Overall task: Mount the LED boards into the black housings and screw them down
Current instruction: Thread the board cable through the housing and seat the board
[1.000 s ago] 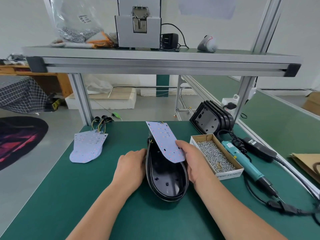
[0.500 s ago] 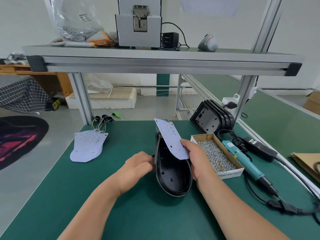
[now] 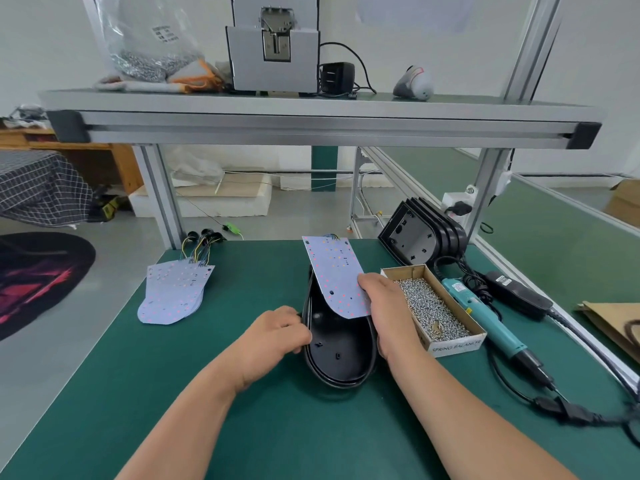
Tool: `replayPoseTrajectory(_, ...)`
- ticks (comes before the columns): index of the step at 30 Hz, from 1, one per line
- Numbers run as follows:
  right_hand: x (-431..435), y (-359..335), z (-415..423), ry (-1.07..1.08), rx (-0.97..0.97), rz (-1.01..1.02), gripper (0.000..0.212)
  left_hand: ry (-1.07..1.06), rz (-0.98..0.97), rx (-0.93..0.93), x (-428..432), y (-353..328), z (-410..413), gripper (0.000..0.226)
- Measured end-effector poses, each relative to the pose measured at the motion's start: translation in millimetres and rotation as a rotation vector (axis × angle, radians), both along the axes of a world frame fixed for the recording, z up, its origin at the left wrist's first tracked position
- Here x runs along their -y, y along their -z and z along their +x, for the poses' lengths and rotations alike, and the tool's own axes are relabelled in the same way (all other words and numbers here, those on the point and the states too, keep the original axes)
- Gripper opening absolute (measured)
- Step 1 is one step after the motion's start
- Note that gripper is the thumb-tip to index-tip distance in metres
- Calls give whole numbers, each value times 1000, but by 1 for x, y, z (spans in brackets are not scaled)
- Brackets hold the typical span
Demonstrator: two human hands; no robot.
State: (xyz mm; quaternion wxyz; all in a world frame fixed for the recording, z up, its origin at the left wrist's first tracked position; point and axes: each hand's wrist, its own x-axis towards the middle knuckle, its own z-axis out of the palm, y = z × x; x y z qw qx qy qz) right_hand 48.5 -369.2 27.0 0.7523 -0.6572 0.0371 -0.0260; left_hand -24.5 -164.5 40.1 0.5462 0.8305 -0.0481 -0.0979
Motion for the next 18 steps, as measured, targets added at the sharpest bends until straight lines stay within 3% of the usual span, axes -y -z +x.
replayPoseTrajectory(5, 0, -1, -2, 9, -24, 1, 18, -55, -27, 2, 2, 6, 2, 35)
replayPoseTrajectory(11, -1, -2, -3, 14, -49, 30, 11, -103, -206, -22, 1, 10, 6, 40)
replayPoseTrajectory(16, 2, -5, -5, -8, -56, 84, 21, -131, -258, -39, -2, 14, 11, 48)
replayPoseTrajectory(18, 2, -5, -6, -40, -91, 124, 6, -136, -260, -37, -6, 14, 12, 53)
